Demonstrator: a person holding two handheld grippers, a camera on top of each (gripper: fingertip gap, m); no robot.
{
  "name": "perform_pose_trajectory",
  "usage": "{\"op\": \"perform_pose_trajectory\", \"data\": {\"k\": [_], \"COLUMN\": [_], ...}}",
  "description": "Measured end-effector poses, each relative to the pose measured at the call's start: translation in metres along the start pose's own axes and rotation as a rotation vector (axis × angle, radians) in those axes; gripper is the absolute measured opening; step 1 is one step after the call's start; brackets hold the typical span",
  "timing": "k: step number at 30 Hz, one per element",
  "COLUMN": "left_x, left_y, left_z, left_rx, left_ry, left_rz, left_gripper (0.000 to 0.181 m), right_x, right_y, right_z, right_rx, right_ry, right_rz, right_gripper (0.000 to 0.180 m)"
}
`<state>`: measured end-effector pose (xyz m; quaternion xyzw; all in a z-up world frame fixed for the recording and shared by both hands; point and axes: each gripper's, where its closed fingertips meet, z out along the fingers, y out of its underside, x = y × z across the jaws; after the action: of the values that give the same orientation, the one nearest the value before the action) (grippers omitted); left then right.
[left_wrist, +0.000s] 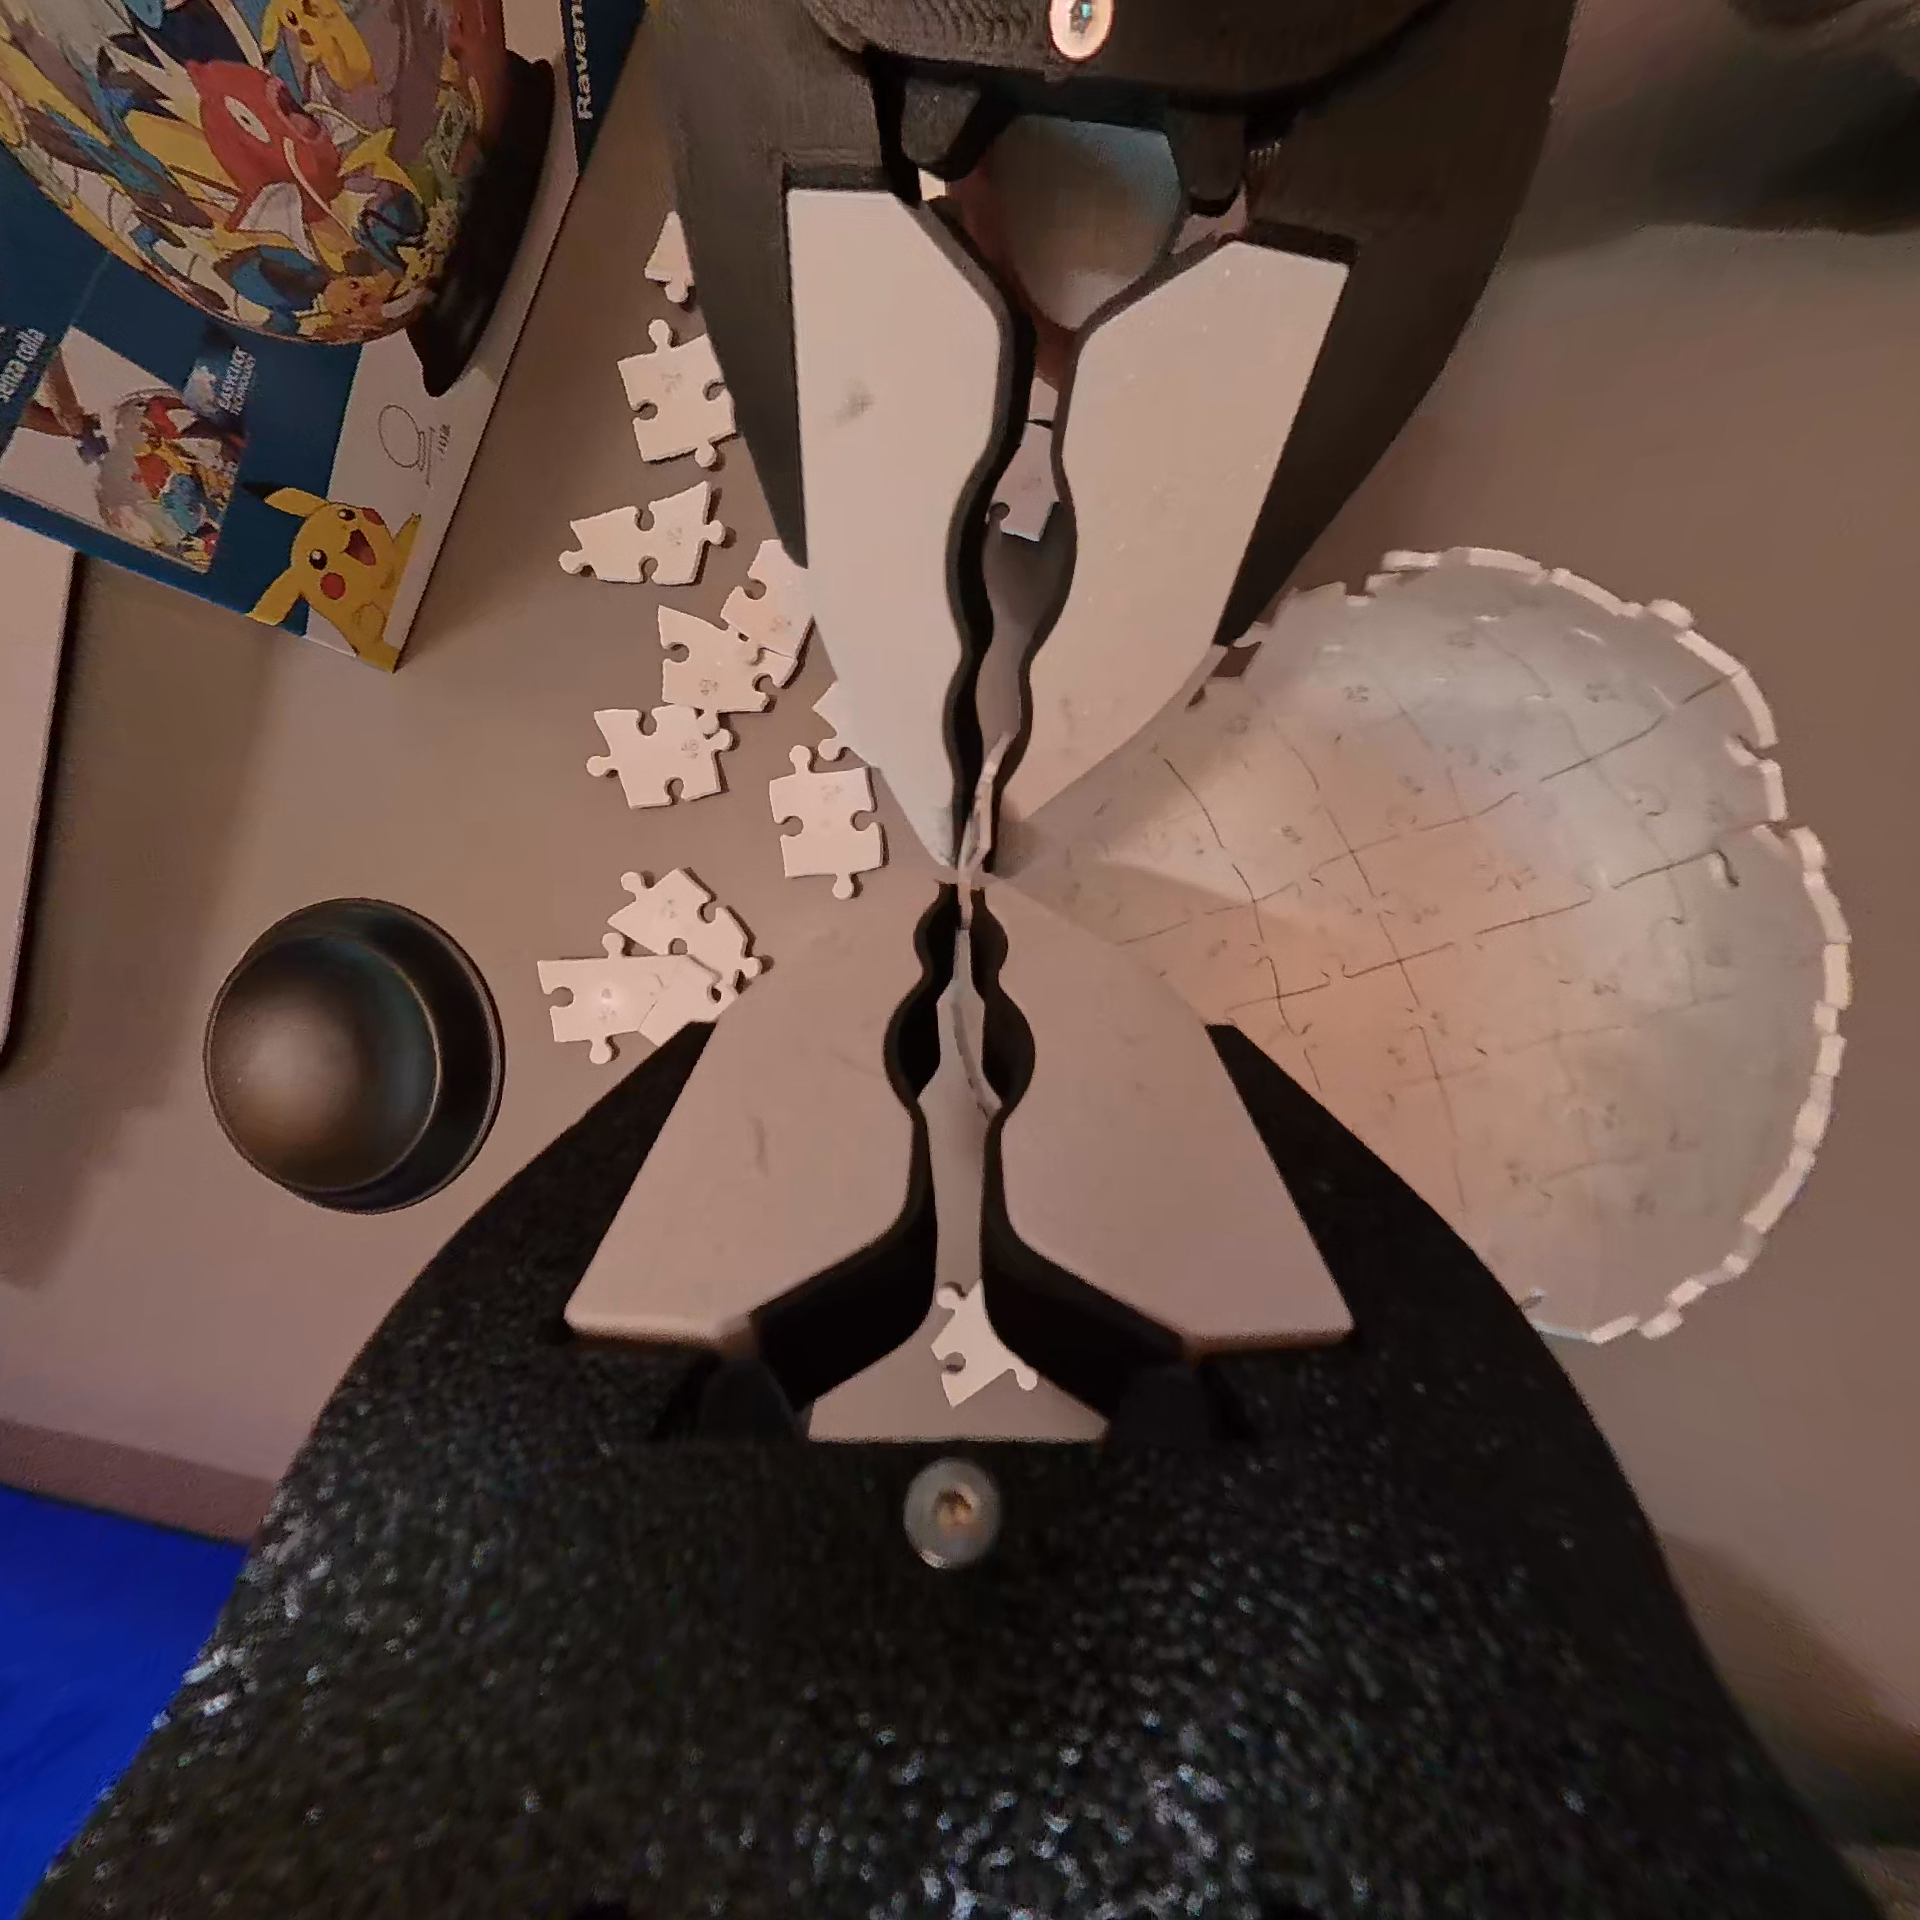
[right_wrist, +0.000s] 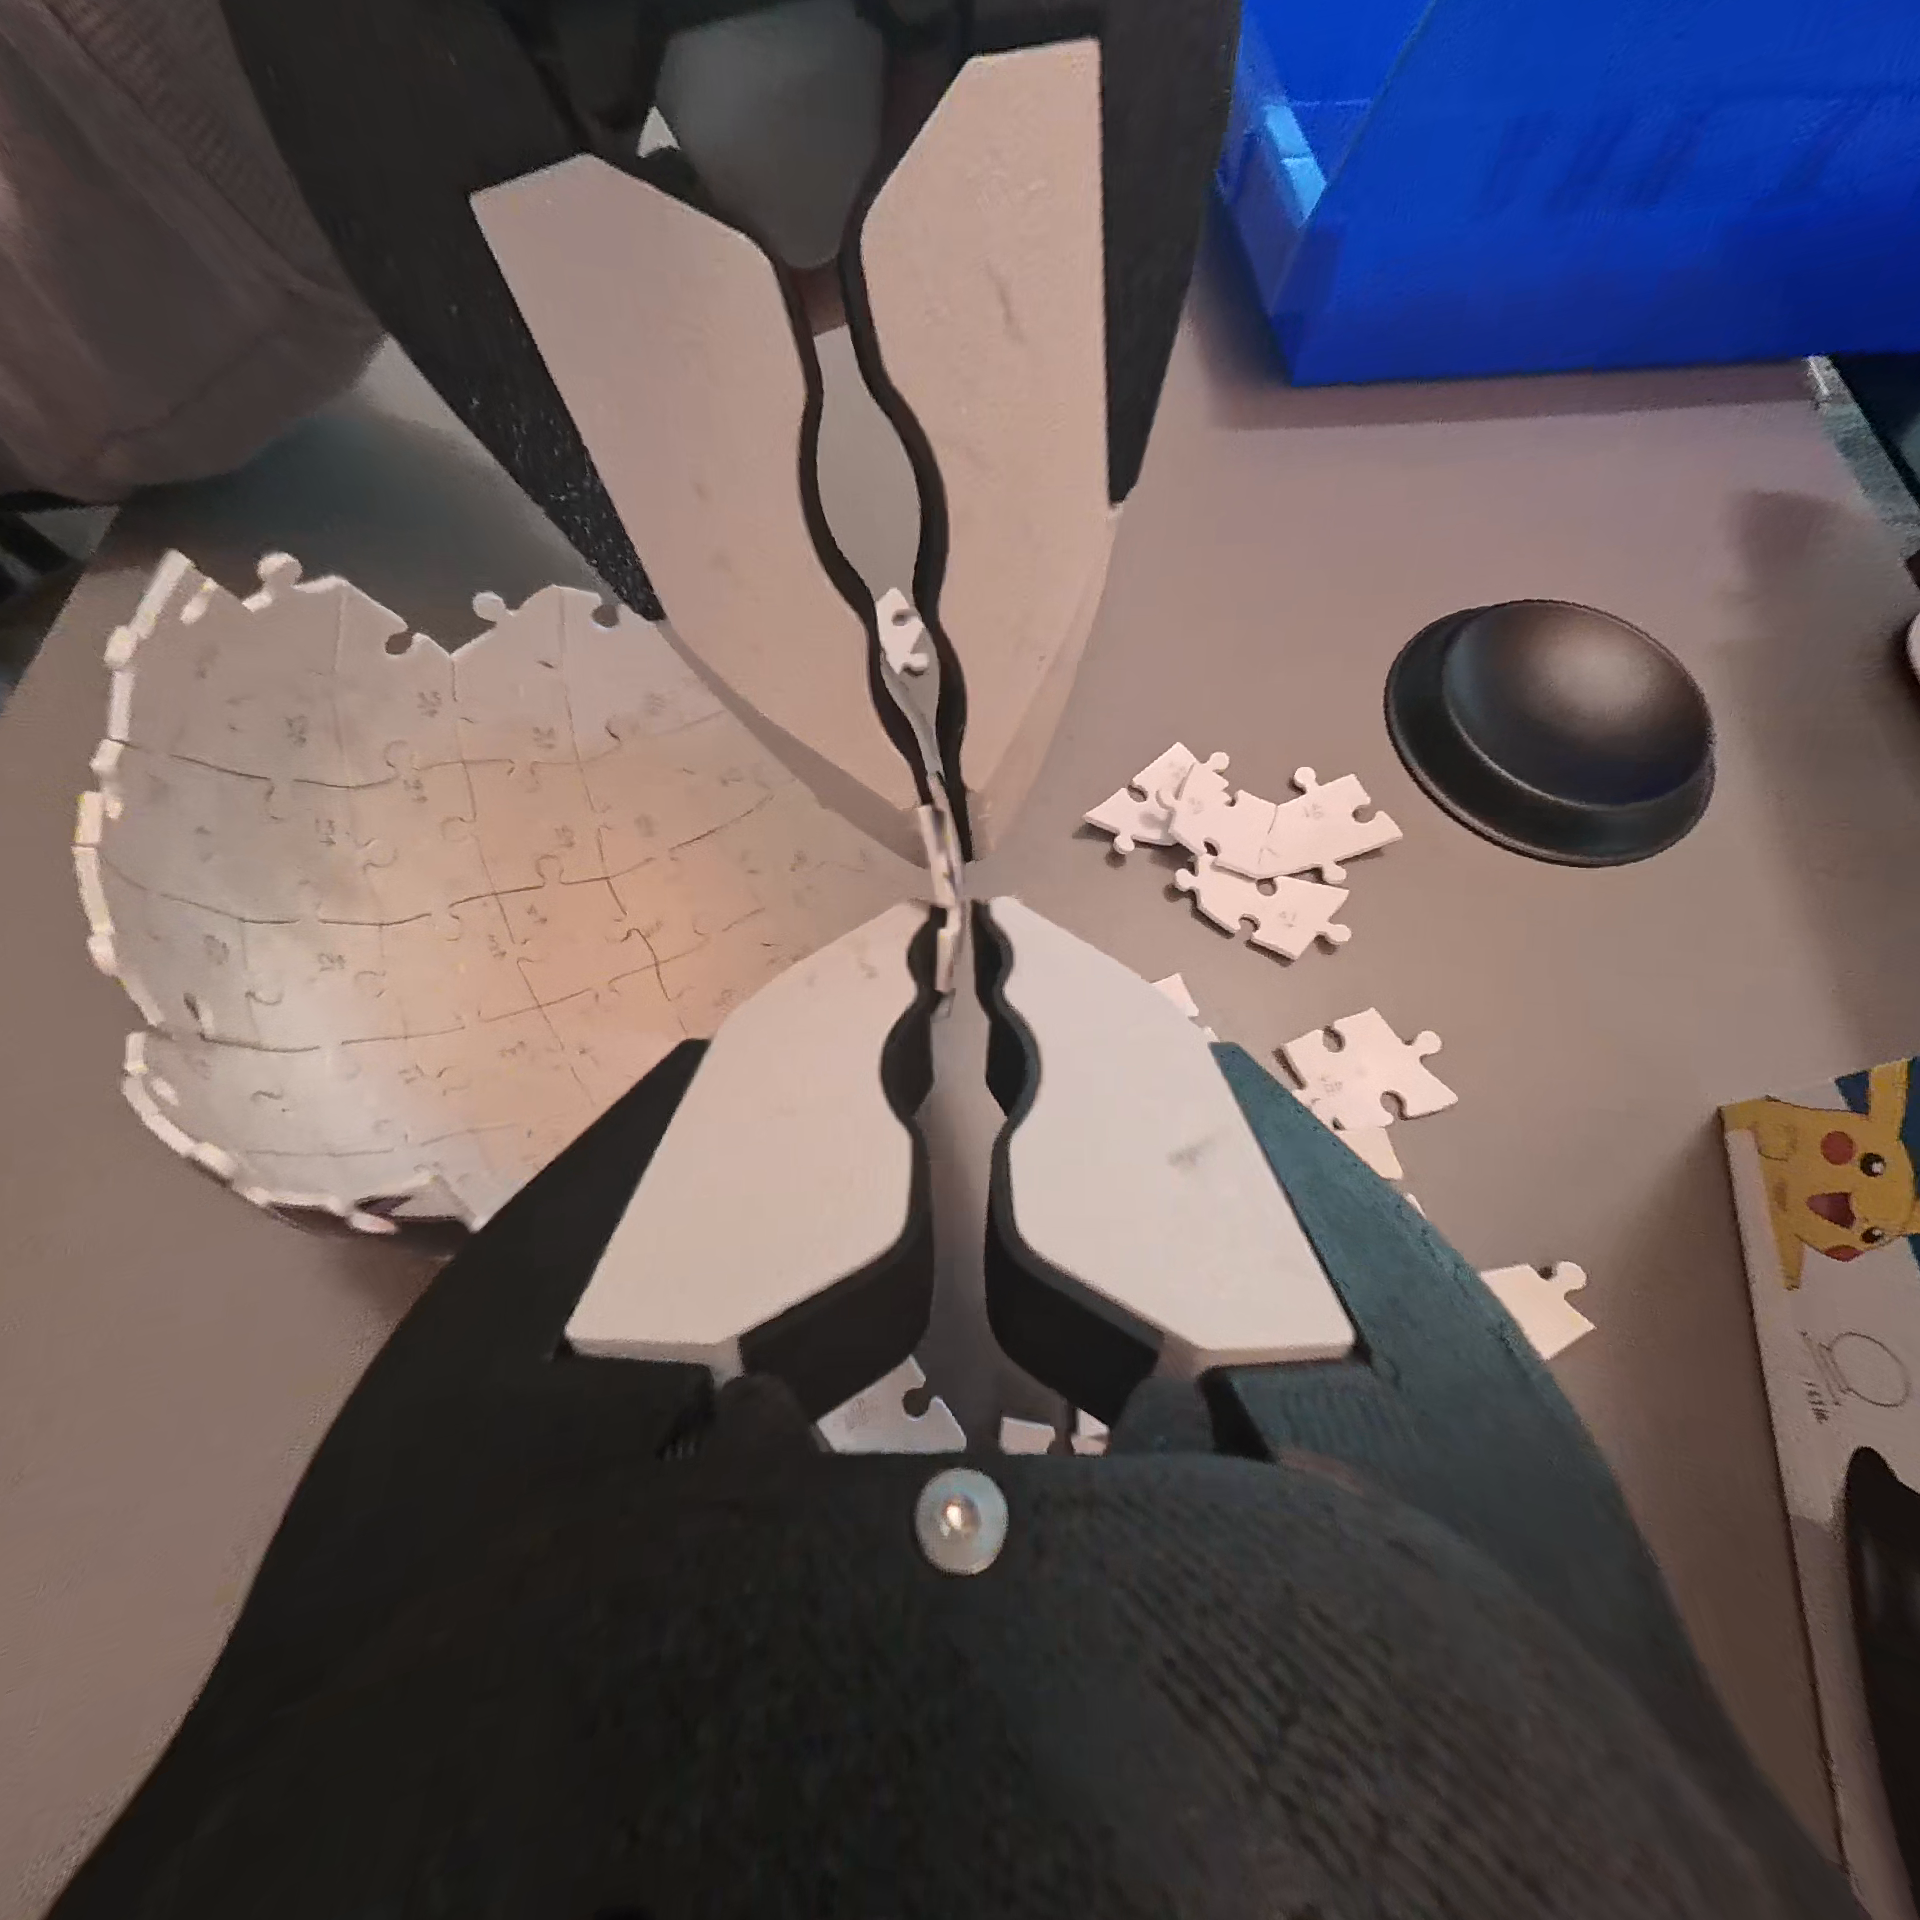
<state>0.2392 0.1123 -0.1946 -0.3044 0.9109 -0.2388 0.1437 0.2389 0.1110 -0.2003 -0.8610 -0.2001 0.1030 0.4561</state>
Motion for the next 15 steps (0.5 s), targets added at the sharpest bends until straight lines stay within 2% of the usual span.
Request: {"op": "perform_pose_trajectory", "data": {"k": [6,11,15], "left_x": [-0.0007,-0.0076,-0.0077], "left_y": [0.0014,0.0015,0.0002], "left_z": [-0.0016,-0.0034,-0.0029], "left_rx": [-0.012,-0.029,-0.026], "left_ry": [-0.014,-0.084,-0.092], "left_rz": [0.008,0.032,0.044], "left_gripper": [0.002,0.013,0.012], "right_x": [0.0004,0.0029,0.0031], "right_y": [-0.0018,-0.0029,-0.0039], "right_z": [0.0015,0.0015,0.0014], "right_rx": [0.006,0.007,0.004], "right_ry": [0.004,0.026,0.033], "right_rz": [-0.027,-0.05,-0.052], "right_gripper": [0.002,0.002,0.002]}}
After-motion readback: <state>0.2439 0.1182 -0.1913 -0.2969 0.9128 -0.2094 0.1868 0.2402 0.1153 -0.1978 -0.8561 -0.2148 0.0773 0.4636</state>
